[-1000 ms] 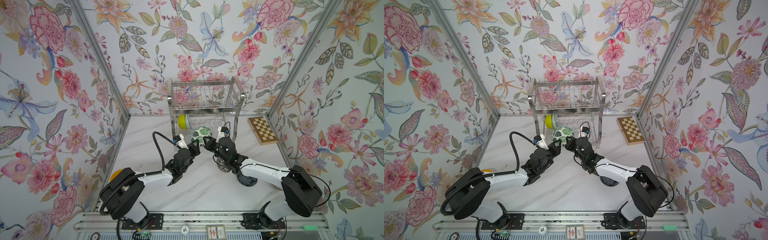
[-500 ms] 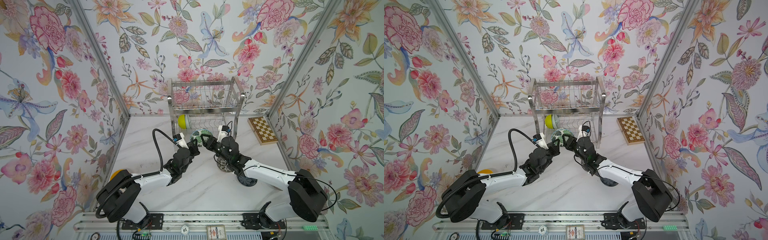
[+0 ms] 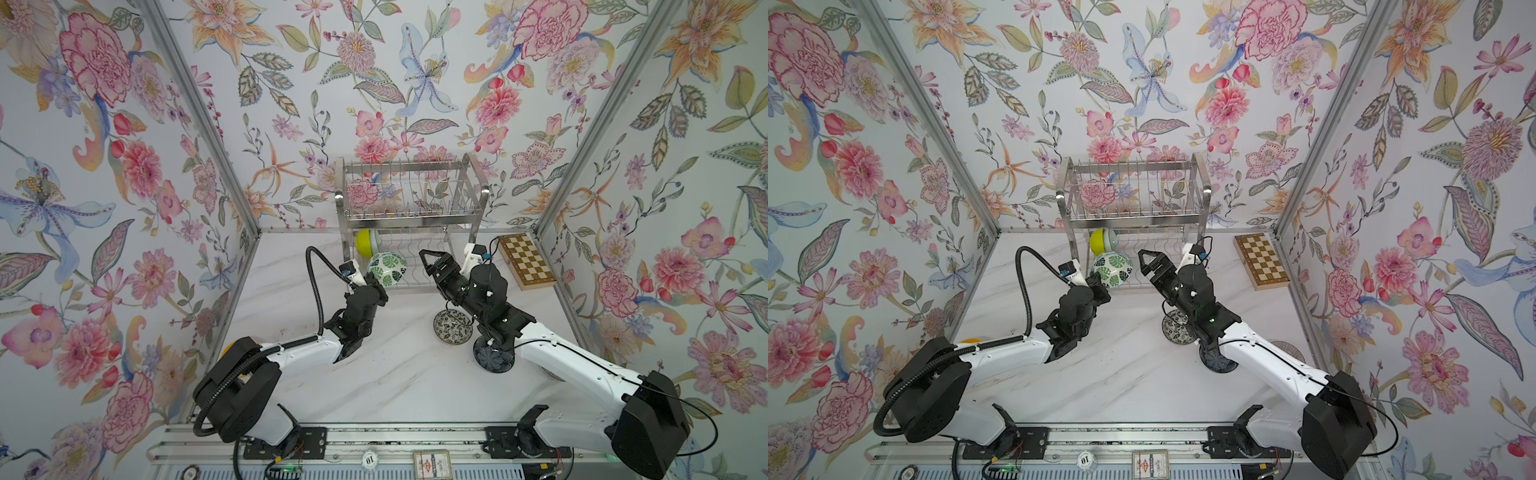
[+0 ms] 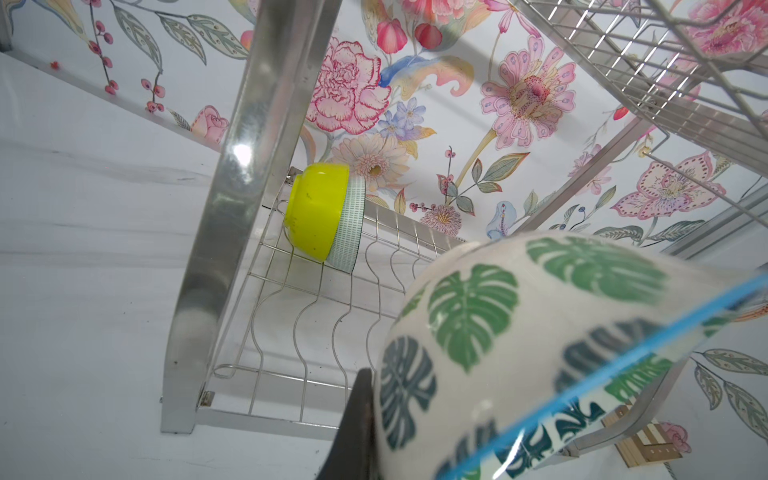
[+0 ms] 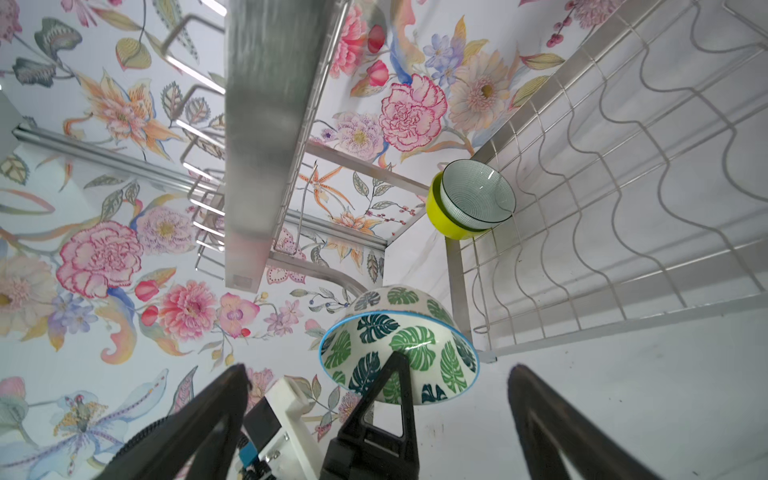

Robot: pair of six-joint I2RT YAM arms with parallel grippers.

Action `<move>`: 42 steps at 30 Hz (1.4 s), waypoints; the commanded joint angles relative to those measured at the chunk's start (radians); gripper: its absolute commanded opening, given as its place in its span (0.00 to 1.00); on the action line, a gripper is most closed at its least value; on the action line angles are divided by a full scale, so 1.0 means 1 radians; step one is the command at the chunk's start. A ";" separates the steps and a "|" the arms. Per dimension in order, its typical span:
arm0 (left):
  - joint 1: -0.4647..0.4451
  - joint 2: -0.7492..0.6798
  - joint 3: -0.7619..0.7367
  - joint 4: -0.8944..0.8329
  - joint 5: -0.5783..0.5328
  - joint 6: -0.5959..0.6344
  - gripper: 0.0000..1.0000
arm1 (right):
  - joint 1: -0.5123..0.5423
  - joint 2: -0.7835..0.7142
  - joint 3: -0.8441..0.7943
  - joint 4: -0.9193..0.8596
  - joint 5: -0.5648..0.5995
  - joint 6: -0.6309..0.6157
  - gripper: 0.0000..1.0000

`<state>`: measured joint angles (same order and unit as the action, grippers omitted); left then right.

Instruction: Load the bowls into the dish rack

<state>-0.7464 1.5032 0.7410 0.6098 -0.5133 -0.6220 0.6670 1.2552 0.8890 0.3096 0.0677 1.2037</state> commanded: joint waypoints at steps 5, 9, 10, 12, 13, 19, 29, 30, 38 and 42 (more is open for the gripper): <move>-0.012 0.090 0.022 0.153 -0.058 0.228 0.00 | -0.025 0.037 -0.002 0.067 -0.040 0.435 0.98; -0.017 0.129 0.042 0.179 -0.068 0.283 0.00 | -0.006 0.091 -0.013 0.159 -0.055 0.610 0.95; -0.019 0.136 0.048 0.187 -0.070 0.293 0.00 | 0.000 0.102 -0.021 0.184 -0.048 0.642 0.94; -0.024 0.148 0.053 0.206 -0.063 0.301 0.00 | 0.011 0.125 -0.032 0.226 -0.027 0.699 0.89; -0.025 0.152 0.054 0.212 -0.062 0.305 0.00 | 0.014 0.134 -0.036 0.234 -0.023 0.721 0.86; -0.042 0.178 0.057 0.246 -0.072 0.330 0.00 | 0.027 0.179 -0.018 0.265 0.002 0.783 0.71; -0.065 0.170 0.052 0.259 -0.094 0.340 0.00 | 0.041 0.295 0.057 0.323 0.009 0.876 0.58; -0.067 0.169 0.048 0.261 -0.097 0.339 0.00 | 0.041 0.305 0.069 0.326 0.008 0.878 0.57; -0.077 0.154 0.021 0.274 -0.122 0.342 0.00 | 0.051 0.358 0.126 0.323 0.027 0.886 0.48; -0.079 0.142 0.012 0.278 -0.127 0.346 0.00 | 0.052 0.375 0.130 0.321 0.030 0.889 0.42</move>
<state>-0.8124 1.6772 0.7609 0.8280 -0.6106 -0.2848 0.7139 1.6123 0.9920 0.6178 0.0734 2.0861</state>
